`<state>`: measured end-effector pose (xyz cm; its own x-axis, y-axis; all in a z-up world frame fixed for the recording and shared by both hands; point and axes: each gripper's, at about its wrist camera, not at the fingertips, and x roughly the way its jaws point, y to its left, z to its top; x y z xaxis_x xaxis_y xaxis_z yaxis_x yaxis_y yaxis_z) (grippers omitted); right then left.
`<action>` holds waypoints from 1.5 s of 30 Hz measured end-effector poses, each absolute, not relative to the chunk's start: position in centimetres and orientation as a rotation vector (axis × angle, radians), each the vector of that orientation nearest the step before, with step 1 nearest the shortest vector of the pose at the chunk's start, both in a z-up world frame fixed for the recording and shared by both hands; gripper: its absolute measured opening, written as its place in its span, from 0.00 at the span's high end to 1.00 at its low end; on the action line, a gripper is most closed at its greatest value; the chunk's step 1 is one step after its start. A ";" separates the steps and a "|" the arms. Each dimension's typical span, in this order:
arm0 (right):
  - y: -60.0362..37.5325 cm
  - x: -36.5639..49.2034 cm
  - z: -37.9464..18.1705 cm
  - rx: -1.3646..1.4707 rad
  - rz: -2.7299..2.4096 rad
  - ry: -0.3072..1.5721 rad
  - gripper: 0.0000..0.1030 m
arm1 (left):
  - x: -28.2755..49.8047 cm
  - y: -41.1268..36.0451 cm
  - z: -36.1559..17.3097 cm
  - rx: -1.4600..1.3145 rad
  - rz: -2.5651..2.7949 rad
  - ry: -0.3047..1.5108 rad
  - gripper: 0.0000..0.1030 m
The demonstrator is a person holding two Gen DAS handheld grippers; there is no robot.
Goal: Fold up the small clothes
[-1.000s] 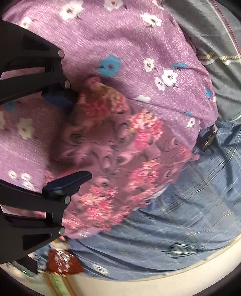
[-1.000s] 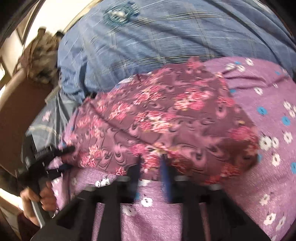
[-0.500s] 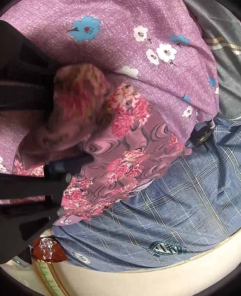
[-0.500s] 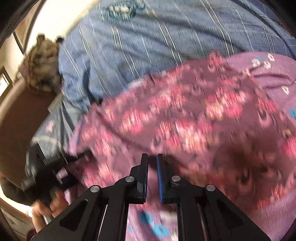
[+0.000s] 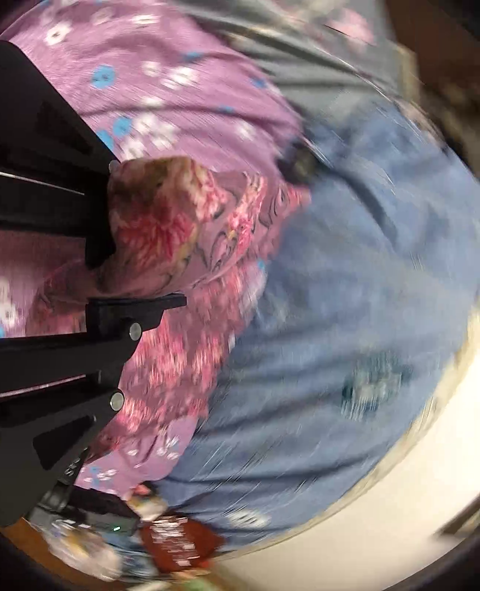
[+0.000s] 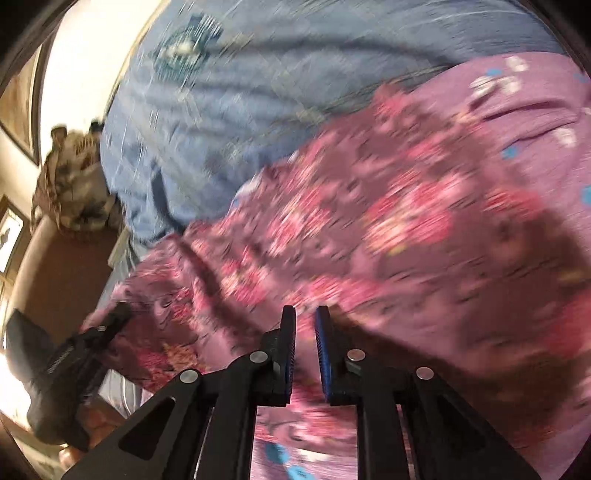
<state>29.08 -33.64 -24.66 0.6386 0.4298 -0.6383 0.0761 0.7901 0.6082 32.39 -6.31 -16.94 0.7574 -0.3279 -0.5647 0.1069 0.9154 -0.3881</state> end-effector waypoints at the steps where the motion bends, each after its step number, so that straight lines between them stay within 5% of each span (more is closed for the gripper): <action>1: -35.0 28.8 -24.3 0.649 0.195 0.845 0.86 | 32.2 -8.1 -15.8 -0.289 -0.264 0.659 0.93; 7: -43.2 26.8 -23.0 0.732 0.090 0.726 0.86 | 31.1 -20.4 -13.8 -0.034 -0.405 0.653 0.93; 12: -49.8 25.1 -22.6 0.786 -0.048 0.647 0.83 | 30.2 -29.4 -18.4 0.091 -0.540 0.793 0.93; 13: -50.5 25.0 -22.6 0.783 -0.065 0.645 0.80 | 30.2 -30.0 -19.4 0.096 -0.555 0.829 0.89; 15: -51.2 24.8 -22.7 0.792 -0.092 0.651 0.47 | 30.2 -30.4 -20.9 0.088 -0.572 0.905 0.80; 16: -51.4 24.9 -22.8 0.814 -0.085 0.649 0.40 | 30.2 -29.8 -21.2 0.066 -0.570 0.930 0.71; 19: -51.4 25.2 -23.0 0.824 -0.055 0.666 0.36 | 29.2 -26.6 -19.5 -0.032 -0.588 0.915 0.38; 22: -51.1 24.9 -22.6 0.812 -0.034 0.642 0.36 | 28.0 -23.1 -17.0 -0.059 -0.597 0.832 0.31; 26: -48.2 24.8 -20.2 0.750 0.105 0.559 0.63 | 28.5 -18.6 -16.2 -0.075 -0.474 0.782 0.26; 29: -45.0 25.1 -18.8 0.670 0.227 0.563 0.73 | 30.2 -17.6 -17.8 -0.037 -0.341 0.852 0.26; 34: -40.1 28.6 -23.0 0.471 0.189 0.960 0.81 | 31.0 -17.4 -22.8 0.069 -0.265 1.035 0.26; 35: -40.0 29.0 -24.6 0.449 0.143 1.032 0.89 | 30.9 -17.2 -23.3 0.050 -0.281 1.053 0.26; 37: -40.5 28.8 -25.0 0.471 0.141 1.020 0.93 | 31.0 -16.5 -23.4 0.007 -0.315 1.062 0.26; 40: -41.9 28.0 -23.0 0.541 0.181 0.921 0.71 | 31.6 -15.3 -21.9 -0.078 -0.363 1.020 0.27; 42: -43.5 27.7 -22.4 0.640 0.164 0.834 0.27 | 32.8 -14.8 -21.1 -0.145 -0.393 1.001 0.27; 45: -45.8 28.4 -22.9 0.743 0.070 0.781 0.15 | 35.9 -14.8 -21.6 -0.238 -0.443 1.028 0.26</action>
